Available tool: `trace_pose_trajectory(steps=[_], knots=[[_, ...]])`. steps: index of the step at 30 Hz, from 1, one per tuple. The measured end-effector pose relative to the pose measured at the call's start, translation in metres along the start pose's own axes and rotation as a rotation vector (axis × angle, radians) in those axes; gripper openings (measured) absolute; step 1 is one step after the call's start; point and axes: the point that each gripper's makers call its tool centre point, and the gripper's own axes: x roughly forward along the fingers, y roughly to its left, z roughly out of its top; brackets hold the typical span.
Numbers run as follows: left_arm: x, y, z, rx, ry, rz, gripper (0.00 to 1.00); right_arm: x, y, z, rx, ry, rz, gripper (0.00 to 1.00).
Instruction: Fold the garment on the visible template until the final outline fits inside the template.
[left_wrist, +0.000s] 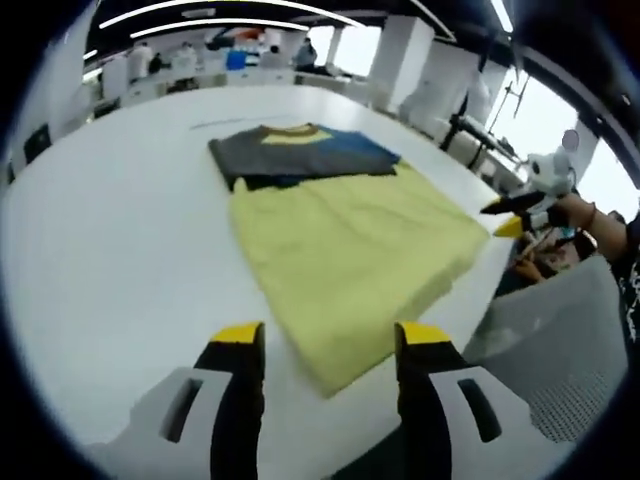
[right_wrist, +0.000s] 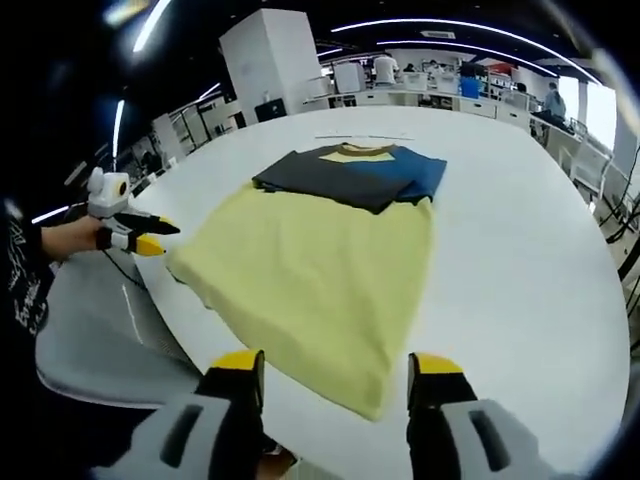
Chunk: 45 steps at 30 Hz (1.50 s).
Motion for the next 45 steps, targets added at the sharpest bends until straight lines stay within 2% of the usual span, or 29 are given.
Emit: trace_pose_trajectory(steps=[6,10,13,21,25,38,43,45], knots=[[-0.002,0.002,-0.010,-0.039,0.020,0.018,0.43,-0.001,-0.004,-0.008,0.014,0.019,-0.029,0.45],[-0.003,0.000,-0.016,-0.071,0.034,0.016,0.34,-0.002,-0.008,-0.014,0.040,0.030,-0.045,0.38],[-0.003,-0.001,-0.022,-0.086,0.048,0.014,0.31,-0.003,-0.011,-0.017,0.058,0.032,-0.061,0.32],[0.000,-0.004,-0.023,-0.115,0.050,0.000,0.22,-0.001,-0.019,-0.023,0.100,0.042,-0.093,0.20],[0.002,-0.002,-0.025,-0.106,0.061,0.008,0.19,0.002,-0.021,-0.025,0.103,0.045,-0.104,0.17],[0.001,-0.002,-0.036,-0.147,0.104,0.014,0.06,-0.001,-0.024,-0.028,0.114,0.053,-0.120,0.11],[0.002,-0.004,-0.039,-0.146,0.118,0.006,0.01,-0.002,-0.023,-0.031,0.102,0.066,-0.121,0.00],[0.002,-0.005,-0.038,-0.146,0.120,0.005,0.00,-0.001,-0.023,-0.031,0.103,0.067,-0.119,0.00]])
